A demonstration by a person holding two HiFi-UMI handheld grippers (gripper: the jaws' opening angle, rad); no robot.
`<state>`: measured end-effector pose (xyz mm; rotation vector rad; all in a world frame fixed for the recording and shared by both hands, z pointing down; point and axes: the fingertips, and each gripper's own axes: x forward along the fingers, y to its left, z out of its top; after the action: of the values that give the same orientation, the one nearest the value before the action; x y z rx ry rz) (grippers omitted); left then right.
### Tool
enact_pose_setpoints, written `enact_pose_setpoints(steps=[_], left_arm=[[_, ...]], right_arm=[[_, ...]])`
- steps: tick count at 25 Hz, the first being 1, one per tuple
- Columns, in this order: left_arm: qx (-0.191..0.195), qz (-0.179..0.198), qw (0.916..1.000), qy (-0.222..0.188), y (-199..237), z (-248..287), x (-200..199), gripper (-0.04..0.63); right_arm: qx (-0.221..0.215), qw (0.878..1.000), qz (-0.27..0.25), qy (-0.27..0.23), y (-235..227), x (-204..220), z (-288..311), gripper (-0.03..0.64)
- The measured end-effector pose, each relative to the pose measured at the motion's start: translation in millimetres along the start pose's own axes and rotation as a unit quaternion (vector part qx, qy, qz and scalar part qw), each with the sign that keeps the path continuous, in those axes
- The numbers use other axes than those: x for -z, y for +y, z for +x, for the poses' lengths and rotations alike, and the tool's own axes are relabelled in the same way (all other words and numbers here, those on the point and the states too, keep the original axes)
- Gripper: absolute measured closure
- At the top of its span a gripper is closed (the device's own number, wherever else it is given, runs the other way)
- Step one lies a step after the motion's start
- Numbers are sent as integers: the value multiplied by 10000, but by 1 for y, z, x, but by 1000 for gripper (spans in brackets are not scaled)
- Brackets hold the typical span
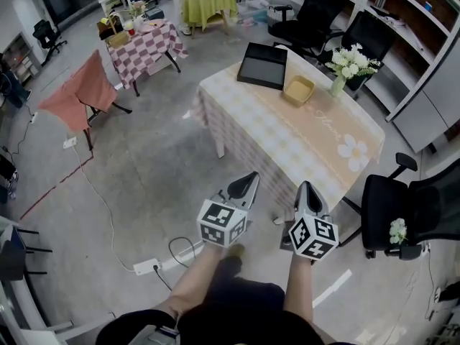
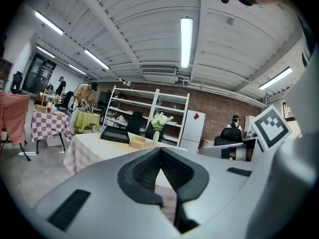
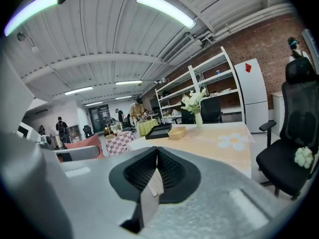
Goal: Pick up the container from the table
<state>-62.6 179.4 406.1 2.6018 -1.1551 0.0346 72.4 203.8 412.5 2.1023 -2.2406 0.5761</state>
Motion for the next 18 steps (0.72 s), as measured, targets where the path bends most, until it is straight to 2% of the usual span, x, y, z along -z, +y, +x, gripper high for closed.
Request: enact_pose_setpoints(steps=[11,18], left_arm=[[132,61,9999,10,34,30,-10,584],[130,-30,9999,24,50,38,-9,584]], right_arm=[[67,9999,118,-30,3,-6,41,612],[98,9999,118,-22,6,-6,53,612]])
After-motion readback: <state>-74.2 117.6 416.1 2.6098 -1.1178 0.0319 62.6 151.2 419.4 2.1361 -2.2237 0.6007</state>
